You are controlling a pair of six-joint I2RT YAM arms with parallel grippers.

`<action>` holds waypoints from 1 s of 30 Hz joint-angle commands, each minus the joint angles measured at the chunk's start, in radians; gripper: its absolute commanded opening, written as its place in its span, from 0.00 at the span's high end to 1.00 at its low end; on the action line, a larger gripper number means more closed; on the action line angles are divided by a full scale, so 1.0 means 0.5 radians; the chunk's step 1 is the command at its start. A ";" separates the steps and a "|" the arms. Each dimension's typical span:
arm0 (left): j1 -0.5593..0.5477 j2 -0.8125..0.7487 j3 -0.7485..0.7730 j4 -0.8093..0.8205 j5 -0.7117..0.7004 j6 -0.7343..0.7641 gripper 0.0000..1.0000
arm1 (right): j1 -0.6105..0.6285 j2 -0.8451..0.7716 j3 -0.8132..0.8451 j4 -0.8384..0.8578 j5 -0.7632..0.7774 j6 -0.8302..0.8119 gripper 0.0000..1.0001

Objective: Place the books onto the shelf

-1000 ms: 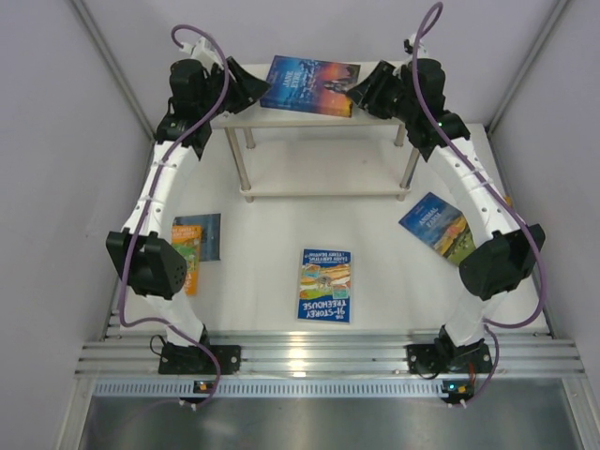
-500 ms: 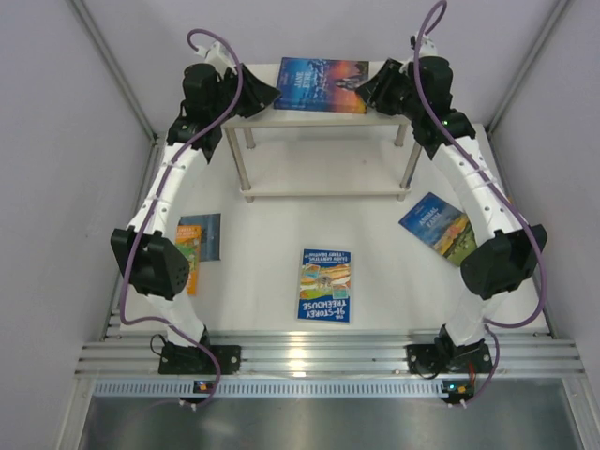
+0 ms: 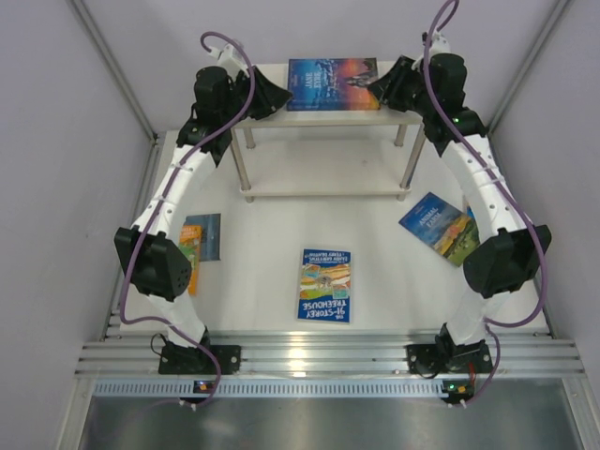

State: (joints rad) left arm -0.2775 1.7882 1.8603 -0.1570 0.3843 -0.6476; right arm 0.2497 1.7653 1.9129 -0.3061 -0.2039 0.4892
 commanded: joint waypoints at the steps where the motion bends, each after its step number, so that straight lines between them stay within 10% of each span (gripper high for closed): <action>1: -0.068 -0.057 -0.042 0.032 0.103 0.034 0.68 | -0.009 0.004 0.025 0.078 -0.105 -0.040 0.64; 14: -0.065 -0.122 -0.085 -0.014 -0.011 0.141 0.62 | -0.033 0.025 0.021 0.143 -0.172 -0.095 0.63; 30: 0.015 -0.281 0.160 -0.342 -0.305 0.436 0.01 | -0.153 -0.119 0.113 0.152 -0.175 -0.122 0.16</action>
State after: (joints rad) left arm -0.2798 1.7203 1.8851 -0.3054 0.2527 -0.4637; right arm 0.1955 1.7699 1.9133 -0.2760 -0.2821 0.4458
